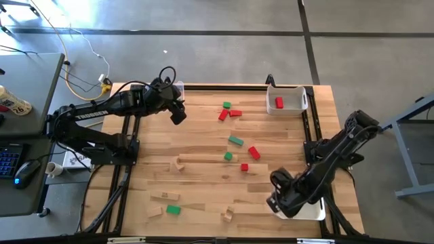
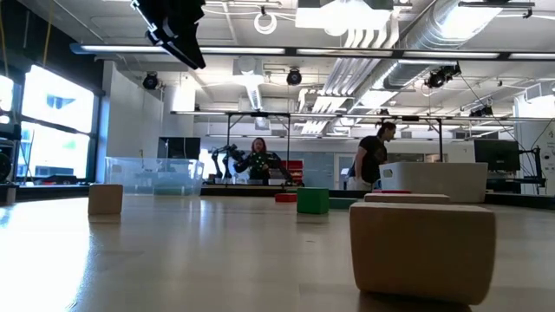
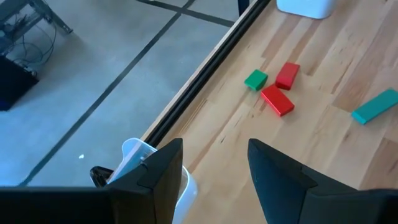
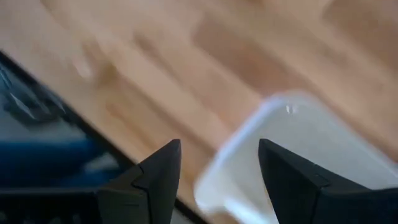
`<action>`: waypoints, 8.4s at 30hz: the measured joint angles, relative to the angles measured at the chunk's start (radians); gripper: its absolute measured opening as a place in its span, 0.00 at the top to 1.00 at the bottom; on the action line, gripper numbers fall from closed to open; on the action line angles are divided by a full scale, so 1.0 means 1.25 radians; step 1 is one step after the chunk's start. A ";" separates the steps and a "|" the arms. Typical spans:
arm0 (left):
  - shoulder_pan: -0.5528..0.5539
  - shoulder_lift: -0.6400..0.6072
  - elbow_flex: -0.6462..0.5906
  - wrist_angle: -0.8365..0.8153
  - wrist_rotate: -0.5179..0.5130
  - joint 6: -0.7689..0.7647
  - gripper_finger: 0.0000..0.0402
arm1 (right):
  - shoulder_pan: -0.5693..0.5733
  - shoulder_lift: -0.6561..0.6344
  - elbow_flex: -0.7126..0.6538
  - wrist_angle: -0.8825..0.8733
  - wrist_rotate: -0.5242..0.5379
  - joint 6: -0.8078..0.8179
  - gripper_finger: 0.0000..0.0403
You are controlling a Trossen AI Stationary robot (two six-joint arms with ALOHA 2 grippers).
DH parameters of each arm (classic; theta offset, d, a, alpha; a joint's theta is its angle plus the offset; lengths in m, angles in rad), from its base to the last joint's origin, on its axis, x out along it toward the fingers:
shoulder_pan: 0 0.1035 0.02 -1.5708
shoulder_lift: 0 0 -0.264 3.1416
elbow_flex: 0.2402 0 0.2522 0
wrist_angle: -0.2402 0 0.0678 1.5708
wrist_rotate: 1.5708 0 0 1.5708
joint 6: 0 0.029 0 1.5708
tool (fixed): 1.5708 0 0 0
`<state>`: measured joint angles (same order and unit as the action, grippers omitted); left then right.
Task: Sort & place blocks by color
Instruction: Put the red block into the gray bin, then put the brown block into the white bin
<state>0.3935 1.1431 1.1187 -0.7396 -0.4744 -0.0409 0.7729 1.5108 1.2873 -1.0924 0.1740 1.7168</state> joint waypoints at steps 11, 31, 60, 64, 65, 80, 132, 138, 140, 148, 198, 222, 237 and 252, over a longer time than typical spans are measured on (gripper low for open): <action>0.005 0.010 0.000 0.016 0.023 0.030 0.58 | -0.165 0.000 0.059 -0.029 0.168 -0.208 0.50; 0.071 0.080 0.000 -0.050 0.198 0.042 0.58 | -0.557 0.000 0.059 0.185 0.194 -0.918 0.50; 0.197 0.086 0.000 -0.061 0.198 -0.028 0.58 | -1.028 0.000 0.059 0.610 -0.140 -1.437 0.50; 0.201 0.086 0.000 -0.061 0.198 -0.036 0.58 | -1.073 0.001 0.059 0.611 -0.173 -1.437 0.48; 0.201 0.086 0.000 -0.061 0.198 -0.036 0.58 | -1.082 0.002 0.059 0.611 -0.184 -1.437 0.47; 0.200 0.086 0.000 -0.059 0.198 -0.057 0.58 | -1.134 0.135 0.059 0.628 -0.286 -1.506 0.42; 0.198 0.086 0.000 -0.060 0.206 -0.099 0.58 | -1.047 0.435 0.060 0.447 -0.243 -1.802 0.55; 0.198 0.086 0.000 -0.060 0.205 -0.099 0.58 | -1.047 0.432 0.062 0.410 -0.243 -1.730 0.75; 0.198 0.086 0.000 -0.060 0.205 -0.099 0.58 | -1.047 0.427 0.061 0.394 -0.241 -1.722 0.76; 0.198 0.086 0.000 -0.059 0.205 -0.100 0.58 | -1.047 0.380 0.057 0.303 -0.221 -1.658 0.76; 0.154 0.089 0.000 -0.055 0.213 -0.136 0.58 | -1.388 0.201 0.057 -0.107 -0.016 -1.314 0.76; 0.051 0.089 0.000 -0.236 0.398 -0.154 0.58 | -1.404 0.284 0.057 -0.105 0.020 -1.352 0.48; -0.163 0.087 -0.001 -0.396 0.397 -0.154 0.58 | -1.379 0.083 0.058 -0.114 0.014 -1.273 0.48; -0.426 0.086 -0.065 -0.383 0.415 -0.286 0.58 | -1.194 -0.145 0.058 -0.114 -0.027 -1.075 0.48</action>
<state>-0.1391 1.2507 1.0374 -1.2180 0.0439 -0.3990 -0.7198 1.3298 1.3602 -1.2346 0.1399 0.3733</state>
